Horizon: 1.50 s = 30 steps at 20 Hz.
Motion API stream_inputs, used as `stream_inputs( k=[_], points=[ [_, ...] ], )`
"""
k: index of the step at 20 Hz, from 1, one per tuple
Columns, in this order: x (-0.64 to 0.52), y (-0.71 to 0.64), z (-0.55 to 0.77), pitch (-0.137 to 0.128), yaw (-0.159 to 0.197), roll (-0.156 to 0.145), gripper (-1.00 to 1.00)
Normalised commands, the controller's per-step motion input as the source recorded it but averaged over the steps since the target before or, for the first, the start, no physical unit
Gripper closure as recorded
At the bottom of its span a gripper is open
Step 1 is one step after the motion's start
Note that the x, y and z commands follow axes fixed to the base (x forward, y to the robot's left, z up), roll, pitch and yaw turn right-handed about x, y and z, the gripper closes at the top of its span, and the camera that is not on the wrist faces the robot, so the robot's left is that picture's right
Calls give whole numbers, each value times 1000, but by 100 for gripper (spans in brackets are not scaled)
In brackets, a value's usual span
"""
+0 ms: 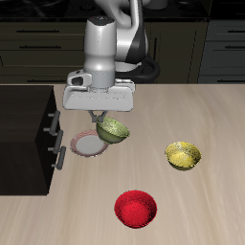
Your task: Place the green bowl on the plate
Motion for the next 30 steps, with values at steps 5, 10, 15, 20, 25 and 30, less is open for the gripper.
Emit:
stream_inputs(
  k=[5, 10, 15, 20, 25, 30],
  points=[
    [-263, -94, 28, -23, 44, -28, 100],
    [-117, -265, 46, -25, 44, -59, 100],
    [-104, -48, -41, 5, 2, -5, 100],
    [-221, 93, -53, -19, 53, 1, 100],
    [-301, 75, -19, -19, 83, -5, 100],
    [-247, -70, 55, -36, 28, -19, 100]
  ],
)
